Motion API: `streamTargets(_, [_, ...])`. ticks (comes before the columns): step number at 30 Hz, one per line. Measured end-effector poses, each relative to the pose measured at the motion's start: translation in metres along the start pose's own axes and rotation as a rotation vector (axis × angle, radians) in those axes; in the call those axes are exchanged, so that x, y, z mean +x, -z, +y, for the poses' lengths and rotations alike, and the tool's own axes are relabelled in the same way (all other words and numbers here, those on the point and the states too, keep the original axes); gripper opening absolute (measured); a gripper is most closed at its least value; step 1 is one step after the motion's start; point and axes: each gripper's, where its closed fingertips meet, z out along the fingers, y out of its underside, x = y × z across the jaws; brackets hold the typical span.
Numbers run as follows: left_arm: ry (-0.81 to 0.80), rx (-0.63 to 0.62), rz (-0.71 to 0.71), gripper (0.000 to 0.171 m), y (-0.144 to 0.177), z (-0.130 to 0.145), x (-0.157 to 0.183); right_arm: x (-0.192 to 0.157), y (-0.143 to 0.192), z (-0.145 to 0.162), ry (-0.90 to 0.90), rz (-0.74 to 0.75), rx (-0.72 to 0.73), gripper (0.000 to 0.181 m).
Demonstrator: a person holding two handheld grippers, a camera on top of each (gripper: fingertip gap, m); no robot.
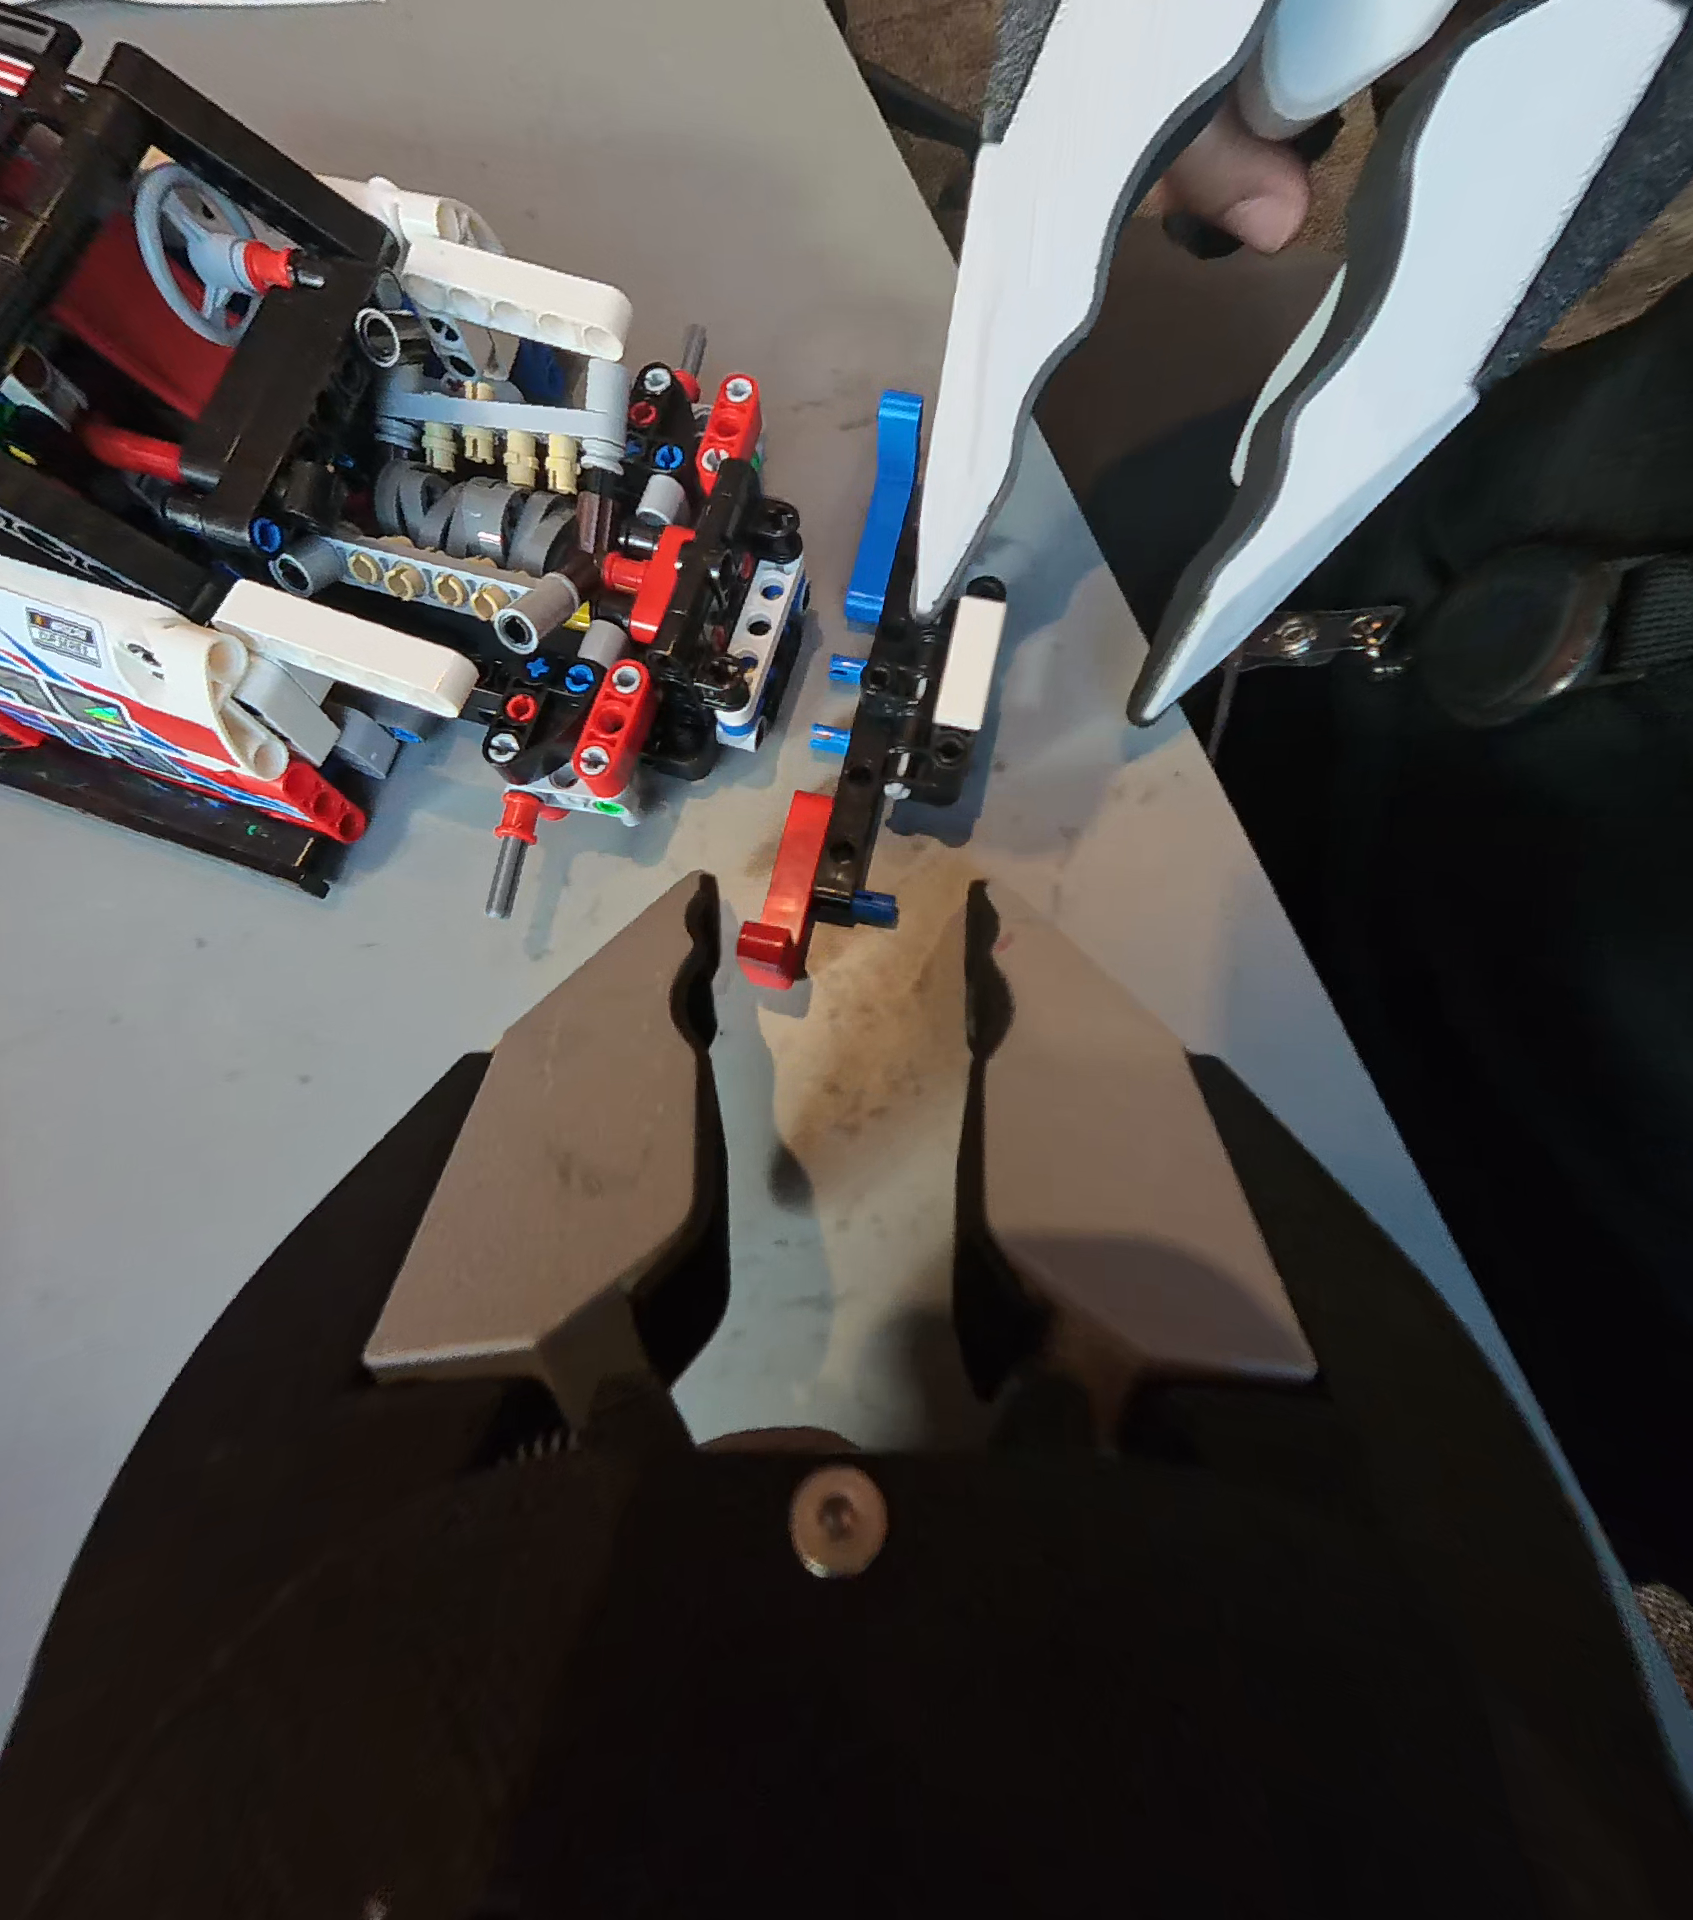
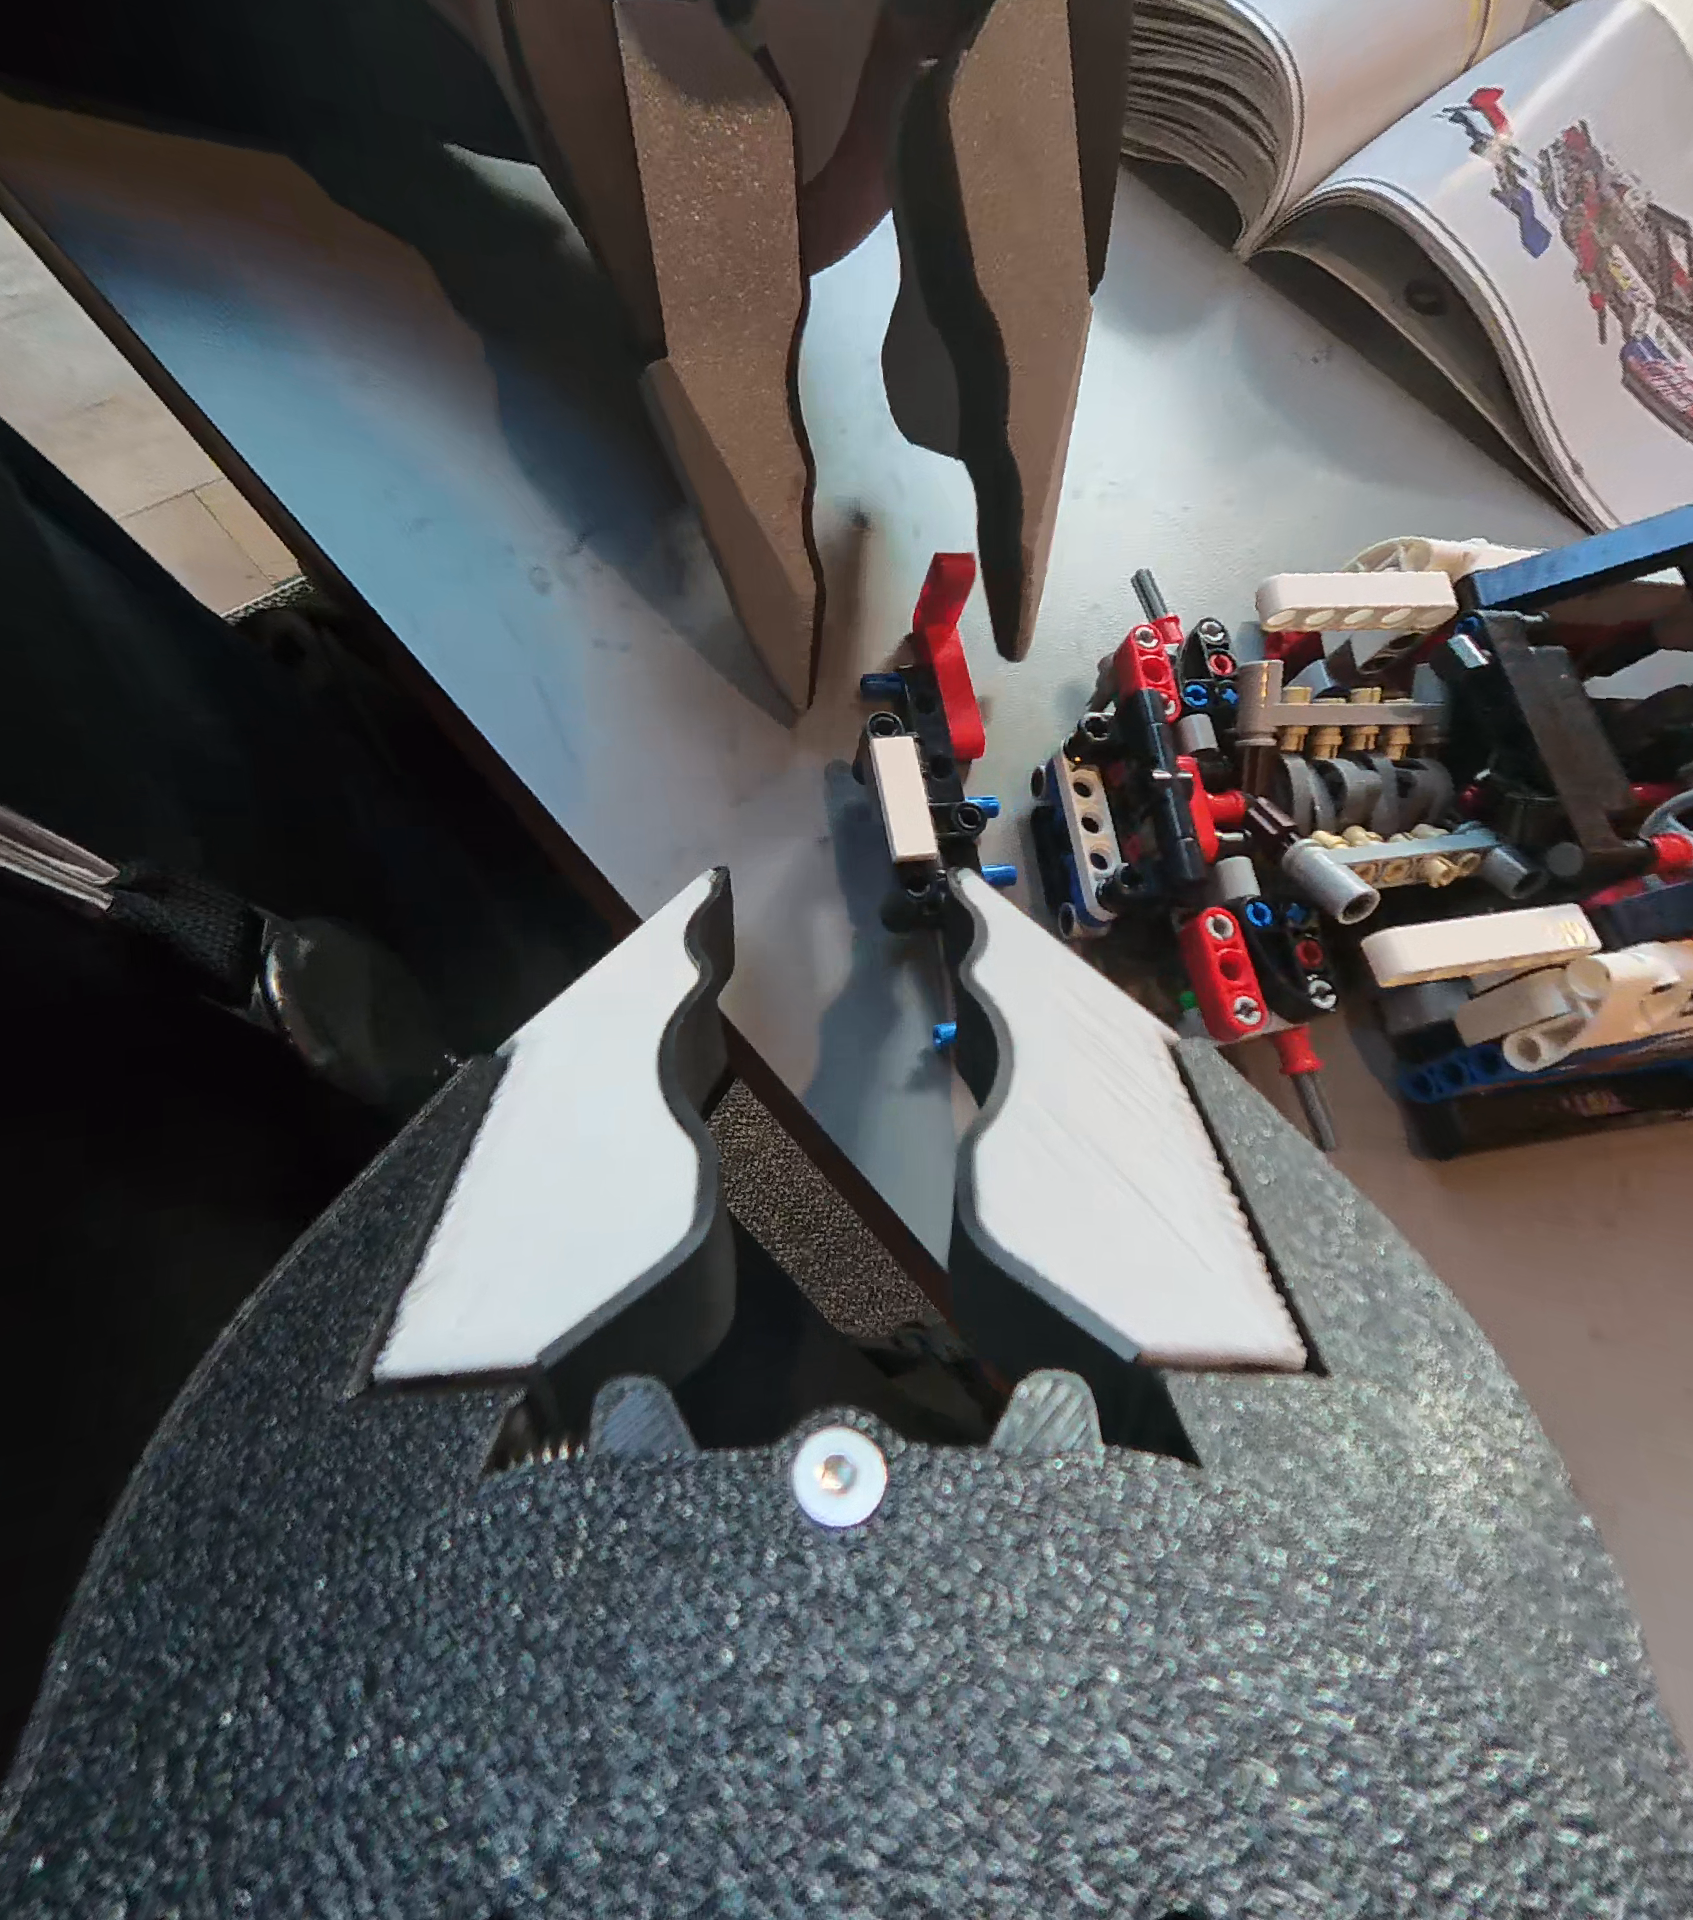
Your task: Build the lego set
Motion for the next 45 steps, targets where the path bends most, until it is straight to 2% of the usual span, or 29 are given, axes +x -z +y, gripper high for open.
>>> streamTargets(8, [-0.046,-0.028,-0.046,0.032,-0.008,-0.004,-0.009,0.013,0.001,0.004,-0.018,0.055,-0.019,0.033])
streamTargets(14, [-0.073,-0.037,-0.09,0.028,-0.011,-0.01,-0.017,0.024,-0.002,0.008,-0.032,0.115,-0.05,0.016])
streamTargets(21, [-0.079,-0.02,-0.097,0.029,-0.008,-0.013,-0.015,0.024,0.002,0.01,-0.034,0.112,-0.057,0.016])
streamTargets(25, [-0.092,0.067,-0.066,0.028,0.001,-0.024,-0.004,0.025,0.005,0.012,-0.043,0.115,-0.061,0.015])
streamTargets(33, [-0.166,-0.023,-0.093,0.025,-0.014,-0.018,0.0,0.026,0.0,0.01,-0.049,0.113,-0.052,0.016])
streamTargets(38, [-0.138,-0.014,-0.108,0.025,-0.016,-0.018,0.0,0.026,0.001,0.011,-0.056,0.121,-0.049,0.016])
streamTargets(42, [-0.076,0.039,-0.133,0.03,-0.005,-0.023,-0.005,0.028,0.008,0.004,-0.055,0.137,-0.016,0.022])
streamTargets(44, [-0.028,0.06,-0.138,0.039,0.001,-0.024,-0.01,0.031,0.014,0.002,-0.069,0.144,0.002,0.029])
streamTargets(45, [0.001,0.056,-0.133,0.05,0.001,-0.023,-0.012,0.033,0.017,0.002,-0.074,0.154,0.01,0.035])
